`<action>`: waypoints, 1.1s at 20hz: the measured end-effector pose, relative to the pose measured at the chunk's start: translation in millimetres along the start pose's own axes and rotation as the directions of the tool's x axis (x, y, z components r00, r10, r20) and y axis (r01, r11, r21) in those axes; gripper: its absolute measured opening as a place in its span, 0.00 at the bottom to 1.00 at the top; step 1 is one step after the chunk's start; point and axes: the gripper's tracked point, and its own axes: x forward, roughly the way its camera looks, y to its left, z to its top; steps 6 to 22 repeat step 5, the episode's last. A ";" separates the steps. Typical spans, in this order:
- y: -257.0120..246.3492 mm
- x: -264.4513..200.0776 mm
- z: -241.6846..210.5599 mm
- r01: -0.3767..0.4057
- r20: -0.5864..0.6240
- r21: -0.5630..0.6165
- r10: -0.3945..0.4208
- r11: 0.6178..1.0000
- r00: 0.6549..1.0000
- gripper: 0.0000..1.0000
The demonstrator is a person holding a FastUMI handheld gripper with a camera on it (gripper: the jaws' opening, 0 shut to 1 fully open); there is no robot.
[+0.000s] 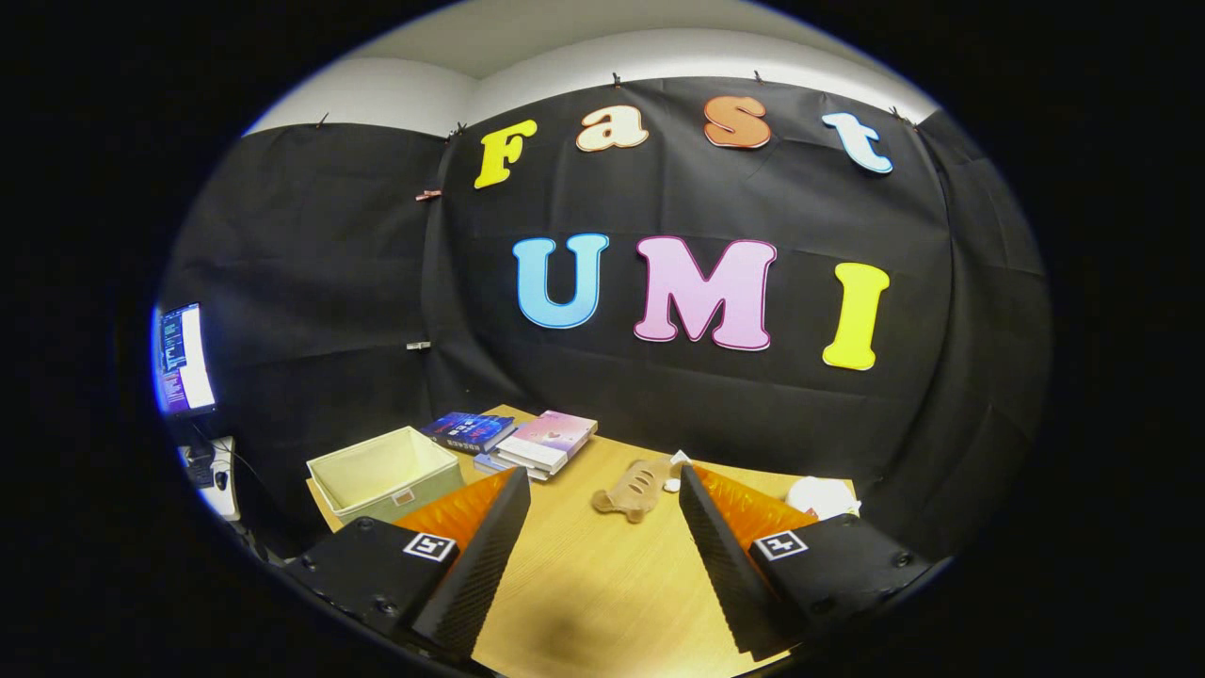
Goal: Open the storage box then place both shoes into the box .Put the left shoe in first, then the right shoe, with the right side of both shoes facing outward in a uniform manner.
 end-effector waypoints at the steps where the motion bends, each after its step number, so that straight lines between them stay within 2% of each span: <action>1: 0.4 0.5 -1.6 0.000 -0.002 0.000 0.000 1.000 1.000 0.99; 22: -0.4 3.9 -5.7 -0.001 -0.009 -0.006 0.001 1.000 1.000 0.99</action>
